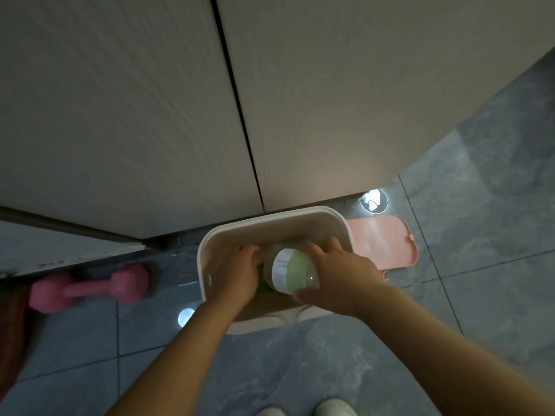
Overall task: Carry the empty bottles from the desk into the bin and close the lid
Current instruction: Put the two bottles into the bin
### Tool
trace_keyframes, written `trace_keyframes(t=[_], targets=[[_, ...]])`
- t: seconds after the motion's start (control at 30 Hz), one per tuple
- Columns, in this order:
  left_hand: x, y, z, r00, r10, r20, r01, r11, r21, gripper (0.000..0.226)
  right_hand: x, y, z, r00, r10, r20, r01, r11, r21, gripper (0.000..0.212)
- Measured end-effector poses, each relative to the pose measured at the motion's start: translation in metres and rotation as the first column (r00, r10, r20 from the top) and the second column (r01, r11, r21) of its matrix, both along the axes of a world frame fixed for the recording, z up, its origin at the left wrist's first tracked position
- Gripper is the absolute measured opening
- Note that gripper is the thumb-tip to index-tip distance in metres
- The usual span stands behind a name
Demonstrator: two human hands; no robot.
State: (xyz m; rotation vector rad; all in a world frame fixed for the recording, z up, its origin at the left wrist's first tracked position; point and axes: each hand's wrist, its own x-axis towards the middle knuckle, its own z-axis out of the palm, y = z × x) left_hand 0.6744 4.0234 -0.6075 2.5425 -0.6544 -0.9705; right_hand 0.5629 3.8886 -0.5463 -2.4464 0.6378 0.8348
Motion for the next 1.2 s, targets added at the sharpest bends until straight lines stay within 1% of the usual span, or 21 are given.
trace_keyframes(t=[0.07,0.17,0.3,0.5,0.67,0.77,0.9,0.97,1.1,1.2], targets=[[-0.001,0.006,0.011,0.999,0.033,-0.024,-0.033,0.999,0.005,0.031,0.008,0.002,-0.008,0.997,0.044,-0.062,-0.045,0.999,-0.011,0.082],[-0.003,0.011,0.021,0.994,0.094,-0.048,-0.096,0.994,-0.044,0.033,0.017,0.007,-0.025,0.982,0.133,-0.133,-0.137,0.99,-0.022,0.08],[-0.006,0.012,0.021,0.992,0.115,-0.051,-0.118,0.991,-0.062,0.034,0.025,0.013,-0.051,0.973,0.132,-0.188,-0.135,0.991,-0.001,0.081],[-0.011,0.016,0.013,0.992,0.12,-0.03,-0.121,0.991,-0.057,0.034,0.034,0.026,-0.076,0.966,0.179,-0.185,-0.178,0.984,0.019,0.072],[-0.013,0.019,0.011,0.992,0.121,-0.022,-0.122,0.992,-0.045,0.034,0.036,0.028,-0.079,0.971,0.184,-0.155,-0.189,0.982,-0.022,0.07],[-0.012,0.021,0.013,0.991,0.132,-0.039,-0.134,0.989,-0.059,0.033,0.033,0.025,-0.075,0.983,0.124,-0.137,-0.124,0.992,0.005,0.062],[-0.013,0.019,0.023,0.988,0.15,-0.041,-0.154,0.982,-0.106,0.031,0.026,0.023,-0.06,0.995,-0.025,-0.102,0.032,0.997,0.072,0.05],[-0.015,0.019,0.032,0.99,0.137,-0.033,-0.14,0.985,-0.1,0.031,0.022,0.024,-0.048,0.994,-0.088,-0.065,0.094,0.991,0.097,0.046],[-0.023,0.027,0.055,0.989,0.141,-0.054,-0.144,0.988,-0.057,0.032,0.011,0.028,-0.017,0.978,-0.205,-0.026,0.206,0.967,0.152,0.046],[-0.031,0.035,0.078,0.972,0.218,-0.091,-0.223,0.973,-0.053,0.031,-0.009,0.032,0.01,0.948,-0.316,-0.03,0.314,0.921,0.229,0.043]])
